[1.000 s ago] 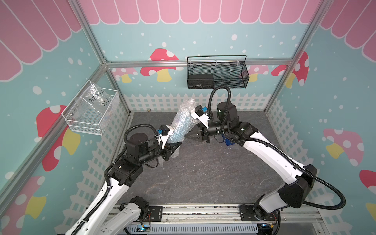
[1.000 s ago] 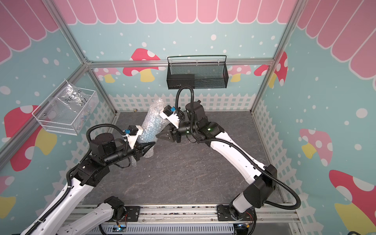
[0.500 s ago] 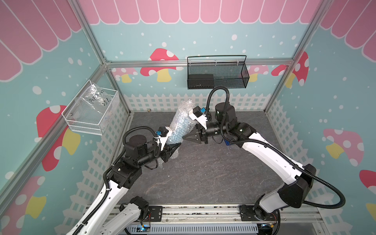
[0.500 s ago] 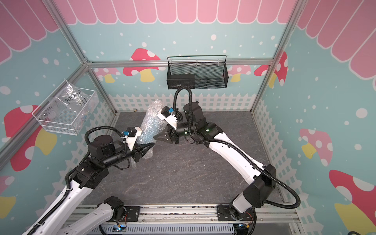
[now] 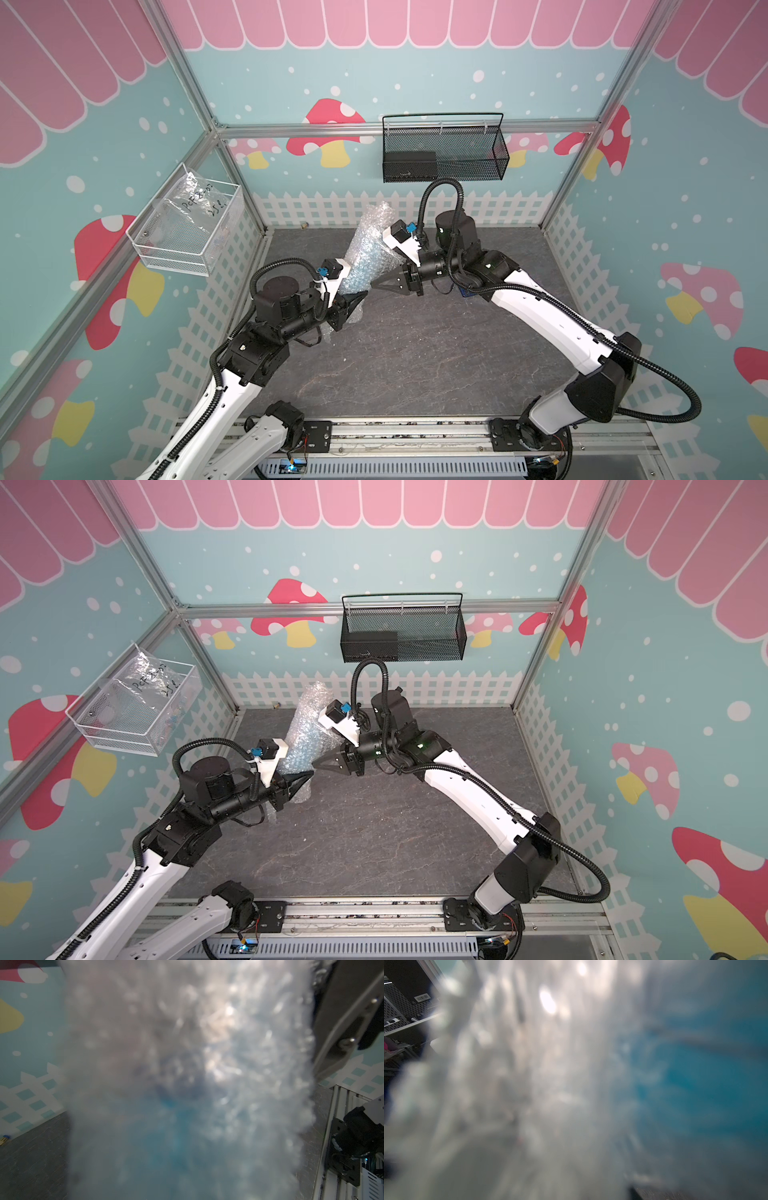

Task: Wrap wine bottles in bubble wrap
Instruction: Stick the tape on the bubble wrap.

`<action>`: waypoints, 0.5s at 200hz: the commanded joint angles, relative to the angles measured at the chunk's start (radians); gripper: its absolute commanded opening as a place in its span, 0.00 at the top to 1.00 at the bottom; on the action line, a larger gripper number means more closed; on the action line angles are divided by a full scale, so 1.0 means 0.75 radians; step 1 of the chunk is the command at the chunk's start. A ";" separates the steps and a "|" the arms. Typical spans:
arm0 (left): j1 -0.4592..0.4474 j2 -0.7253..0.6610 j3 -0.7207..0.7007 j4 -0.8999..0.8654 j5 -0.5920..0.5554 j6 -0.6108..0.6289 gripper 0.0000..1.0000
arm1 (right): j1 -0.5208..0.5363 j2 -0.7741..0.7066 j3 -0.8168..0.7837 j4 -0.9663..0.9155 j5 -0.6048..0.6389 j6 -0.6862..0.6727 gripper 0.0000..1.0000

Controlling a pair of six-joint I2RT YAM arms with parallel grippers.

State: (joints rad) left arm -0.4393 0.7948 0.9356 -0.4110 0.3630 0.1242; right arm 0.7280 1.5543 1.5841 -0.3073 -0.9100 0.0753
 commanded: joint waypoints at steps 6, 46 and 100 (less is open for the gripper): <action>-0.018 -0.018 0.026 0.198 0.078 0.044 1.00 | 0.038 -0.011 -0.028 0.028 -0.092 -0.019 0.66; -0.018 -0.014 0.023 0.197 0.077 0.045 1.00 | 0.039 0.027 -0.016 0.085 -0.164 0.025 1.00; -0.016 -0.049 0.017 0.204 0.110 0.045 1.00 | 0.031 -0.060 -0.076 0.011 -0.027 -0.075 0.48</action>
State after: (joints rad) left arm -0.4393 0.7898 0.9352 -0.3977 0.3653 0.1146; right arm 0.7303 1.5467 1.5597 -0.2684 -0.9524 0.0738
